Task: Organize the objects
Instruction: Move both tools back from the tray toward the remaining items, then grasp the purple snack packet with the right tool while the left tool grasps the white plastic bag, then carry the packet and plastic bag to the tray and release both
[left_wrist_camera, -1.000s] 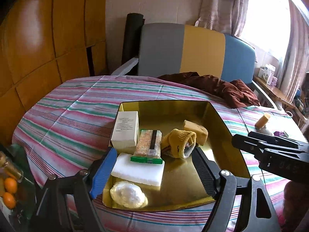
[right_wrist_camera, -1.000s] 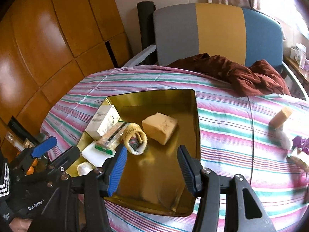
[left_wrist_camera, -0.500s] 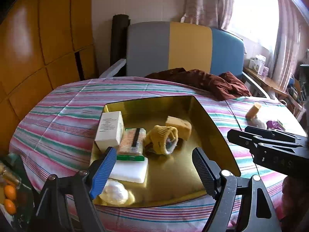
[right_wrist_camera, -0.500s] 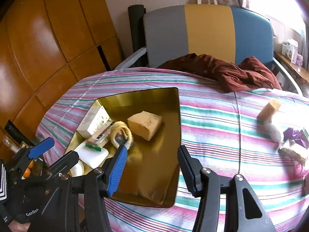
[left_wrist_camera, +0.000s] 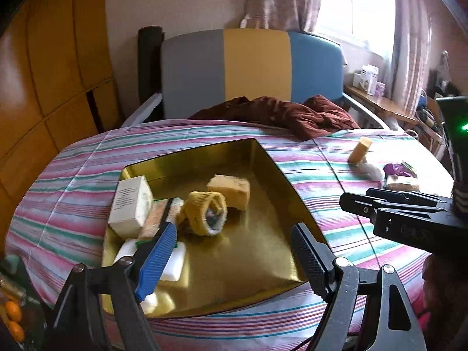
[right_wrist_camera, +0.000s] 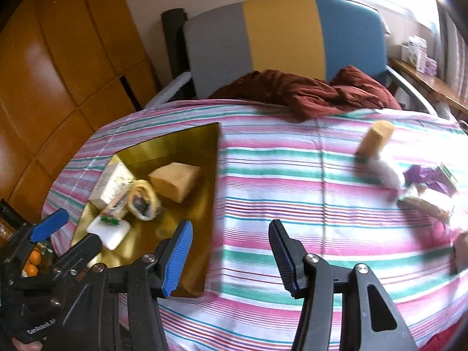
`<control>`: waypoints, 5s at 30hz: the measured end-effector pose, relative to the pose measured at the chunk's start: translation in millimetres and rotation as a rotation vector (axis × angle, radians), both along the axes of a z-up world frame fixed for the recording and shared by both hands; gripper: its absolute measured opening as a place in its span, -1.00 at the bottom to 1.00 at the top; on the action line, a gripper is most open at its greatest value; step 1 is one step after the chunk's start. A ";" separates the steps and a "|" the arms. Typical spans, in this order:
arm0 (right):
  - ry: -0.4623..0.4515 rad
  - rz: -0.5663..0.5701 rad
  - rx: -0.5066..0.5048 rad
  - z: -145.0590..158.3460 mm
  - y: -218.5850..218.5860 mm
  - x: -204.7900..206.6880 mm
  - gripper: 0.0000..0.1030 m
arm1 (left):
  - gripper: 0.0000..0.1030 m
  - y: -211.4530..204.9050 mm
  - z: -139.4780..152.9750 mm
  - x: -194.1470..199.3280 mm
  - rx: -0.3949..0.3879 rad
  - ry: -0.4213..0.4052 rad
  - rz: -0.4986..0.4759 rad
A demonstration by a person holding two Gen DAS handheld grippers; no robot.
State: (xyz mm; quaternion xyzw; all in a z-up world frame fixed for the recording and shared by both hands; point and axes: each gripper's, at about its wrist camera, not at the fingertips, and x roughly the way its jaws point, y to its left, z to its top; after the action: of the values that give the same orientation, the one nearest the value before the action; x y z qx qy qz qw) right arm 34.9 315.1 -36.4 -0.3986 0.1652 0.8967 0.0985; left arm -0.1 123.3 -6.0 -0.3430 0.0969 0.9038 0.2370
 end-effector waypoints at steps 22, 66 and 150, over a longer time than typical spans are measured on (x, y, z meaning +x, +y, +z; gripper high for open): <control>-0.064 -0.418 -0.123 -2.6 177.2 110.4 0.07 | 0.58 92.6 -2.9 23.1 -0.048 -0.013 -0.253; -0.384 -0.155 0.005 -71.9 302.8 -20.7 -0.18 | 0.58 209.9 -52.3 -11.8 -0.083 -0.279 -0.341; 0.022 -0.054 -0.104 12.2 202.9 -7.2 -0.34 | -0.19 127.5 31.8 -24.8 0.104 -0.061 -0.183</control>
State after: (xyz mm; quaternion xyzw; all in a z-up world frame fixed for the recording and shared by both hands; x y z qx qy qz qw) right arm 27.7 518.0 -24.2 -0.3889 0.2234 0.8882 0.0998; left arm -24.9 250.8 25.8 -0.3472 0.0737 0.8714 0.3387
